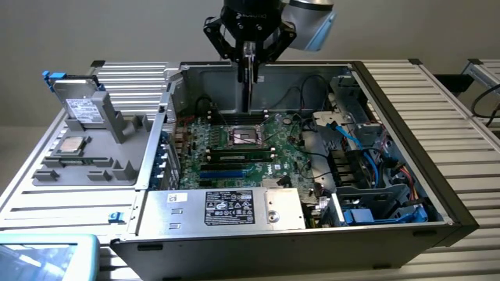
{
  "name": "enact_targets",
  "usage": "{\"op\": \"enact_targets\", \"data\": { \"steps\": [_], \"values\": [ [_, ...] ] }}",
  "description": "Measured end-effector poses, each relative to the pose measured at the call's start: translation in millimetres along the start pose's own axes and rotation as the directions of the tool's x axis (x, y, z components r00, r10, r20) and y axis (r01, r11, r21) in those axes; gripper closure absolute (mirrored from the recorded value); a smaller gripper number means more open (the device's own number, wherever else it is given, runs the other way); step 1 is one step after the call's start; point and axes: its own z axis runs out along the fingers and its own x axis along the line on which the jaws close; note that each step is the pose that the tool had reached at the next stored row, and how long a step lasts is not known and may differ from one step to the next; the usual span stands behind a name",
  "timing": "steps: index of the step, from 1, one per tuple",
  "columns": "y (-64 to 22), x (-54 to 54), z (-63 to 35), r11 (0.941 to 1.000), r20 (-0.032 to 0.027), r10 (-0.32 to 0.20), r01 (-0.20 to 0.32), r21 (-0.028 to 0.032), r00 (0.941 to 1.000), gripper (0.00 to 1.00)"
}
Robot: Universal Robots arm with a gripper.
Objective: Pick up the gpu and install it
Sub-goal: 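Pick up the gpu and move the gpu toward the slot, then insert the gpu into the slot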
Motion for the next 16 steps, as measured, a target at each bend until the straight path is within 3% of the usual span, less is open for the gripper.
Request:
{"op": "enact_targets", "data": {
  "steps": [8, 16],
  "values": [
    [1.1, -27.3, 10.8, 1.0000, 0.0000, 0.000, 0.000, -0.0002, 1.0000, 0.70],
    [1.2, -29.0, 11.4, 1.0000, 0.0001, 0.000, 0.000, -0.0001, 1.0000, 0.70]
  ]
}}
